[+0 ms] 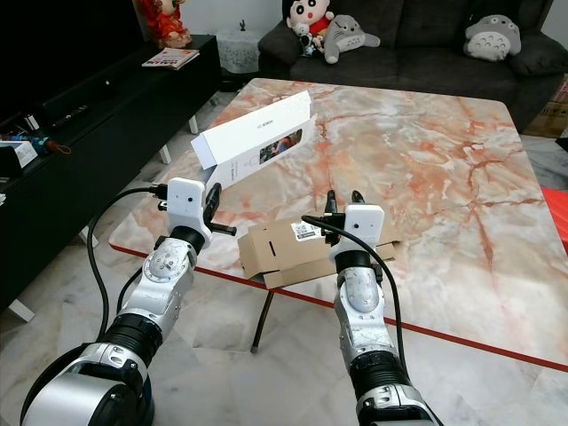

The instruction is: Picking trash to rubbish bin

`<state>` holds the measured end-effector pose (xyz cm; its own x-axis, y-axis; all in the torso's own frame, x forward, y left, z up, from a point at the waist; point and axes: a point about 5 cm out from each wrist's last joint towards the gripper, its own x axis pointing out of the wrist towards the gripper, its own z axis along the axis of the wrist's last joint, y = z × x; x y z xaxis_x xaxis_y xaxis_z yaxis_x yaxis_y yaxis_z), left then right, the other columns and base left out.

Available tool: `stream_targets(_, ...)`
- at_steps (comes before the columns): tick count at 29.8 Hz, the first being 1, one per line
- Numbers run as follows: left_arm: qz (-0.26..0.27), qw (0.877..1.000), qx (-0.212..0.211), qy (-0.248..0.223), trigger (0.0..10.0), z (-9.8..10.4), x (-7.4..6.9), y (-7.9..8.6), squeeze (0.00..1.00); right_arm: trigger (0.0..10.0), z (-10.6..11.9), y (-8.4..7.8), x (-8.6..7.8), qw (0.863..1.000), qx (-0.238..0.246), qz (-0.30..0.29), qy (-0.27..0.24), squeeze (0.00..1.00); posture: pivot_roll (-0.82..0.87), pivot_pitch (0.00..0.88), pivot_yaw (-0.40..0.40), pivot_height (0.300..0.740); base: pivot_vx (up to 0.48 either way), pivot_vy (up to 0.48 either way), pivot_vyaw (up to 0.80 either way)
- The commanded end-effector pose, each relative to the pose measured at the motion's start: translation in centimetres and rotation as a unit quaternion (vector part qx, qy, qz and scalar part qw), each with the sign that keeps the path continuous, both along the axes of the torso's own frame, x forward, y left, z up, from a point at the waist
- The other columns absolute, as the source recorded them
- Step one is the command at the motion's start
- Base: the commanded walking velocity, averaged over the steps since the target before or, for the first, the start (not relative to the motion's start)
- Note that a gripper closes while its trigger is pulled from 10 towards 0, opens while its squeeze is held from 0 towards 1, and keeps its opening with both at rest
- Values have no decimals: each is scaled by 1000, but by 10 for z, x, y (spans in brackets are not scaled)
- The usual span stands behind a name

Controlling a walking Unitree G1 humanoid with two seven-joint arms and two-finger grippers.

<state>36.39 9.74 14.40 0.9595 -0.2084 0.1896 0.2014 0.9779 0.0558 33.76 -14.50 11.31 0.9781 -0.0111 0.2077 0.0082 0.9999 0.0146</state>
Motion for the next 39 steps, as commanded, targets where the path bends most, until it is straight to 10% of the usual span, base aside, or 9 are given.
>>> stream_targets(1, 3, 1000, 4, -7, 10000, 4, 2, 0, 0, 10000, 7, -1, 3, 1000, 4, -6, -13, 0, 155, 0, 63, 740, 0, 0, 0)
stream_targets(39, -1, 1000, -17, -18, 10000, 7, 1, 0, 0, 10000, 6, -8, 2, 1000, 3, -18, -12, 0, 155, 0, 64, 740, 0, 0, 0)
